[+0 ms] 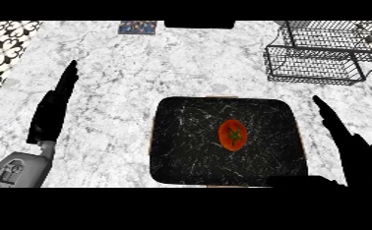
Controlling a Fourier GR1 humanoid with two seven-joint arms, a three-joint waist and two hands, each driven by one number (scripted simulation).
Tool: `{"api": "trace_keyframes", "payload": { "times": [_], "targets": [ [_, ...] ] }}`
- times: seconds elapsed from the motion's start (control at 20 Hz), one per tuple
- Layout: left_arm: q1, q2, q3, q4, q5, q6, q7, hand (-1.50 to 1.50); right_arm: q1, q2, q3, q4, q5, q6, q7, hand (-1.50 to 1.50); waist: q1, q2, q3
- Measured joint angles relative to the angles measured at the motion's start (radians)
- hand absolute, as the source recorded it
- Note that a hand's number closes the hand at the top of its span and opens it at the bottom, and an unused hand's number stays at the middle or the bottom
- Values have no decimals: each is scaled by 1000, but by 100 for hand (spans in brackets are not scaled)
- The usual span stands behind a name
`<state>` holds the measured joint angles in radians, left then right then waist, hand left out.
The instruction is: Pick the tomato from the tray and place it in the tiered basket
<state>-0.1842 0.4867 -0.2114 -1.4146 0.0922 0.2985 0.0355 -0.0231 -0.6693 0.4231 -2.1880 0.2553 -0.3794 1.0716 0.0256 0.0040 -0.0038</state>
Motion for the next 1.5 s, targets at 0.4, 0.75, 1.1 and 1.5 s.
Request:
{"api": "trace_keyframes", "payload": {
  "times": [0.4,0.75,1.1,1.5],
  "targets": [
    [18,-5,25,-14,-9,-12,8,0,-138,115,92,119,58,83,98,-150,-11,-4,2],
    [24,-9,59,-11,-14,-37,8,0,-162,223,140,202,148,122,107,-150,-20,-5,3],
    [21,-26,73,-10,-40,-38,16,0,-170,285,184,235,279,172,129,-150,-25,-6,3],
    [25,-38,93,-7,-58,-57,16,0,-169,385,197,291,402,218,129,-150,-26,-6,3]
  ]
}}
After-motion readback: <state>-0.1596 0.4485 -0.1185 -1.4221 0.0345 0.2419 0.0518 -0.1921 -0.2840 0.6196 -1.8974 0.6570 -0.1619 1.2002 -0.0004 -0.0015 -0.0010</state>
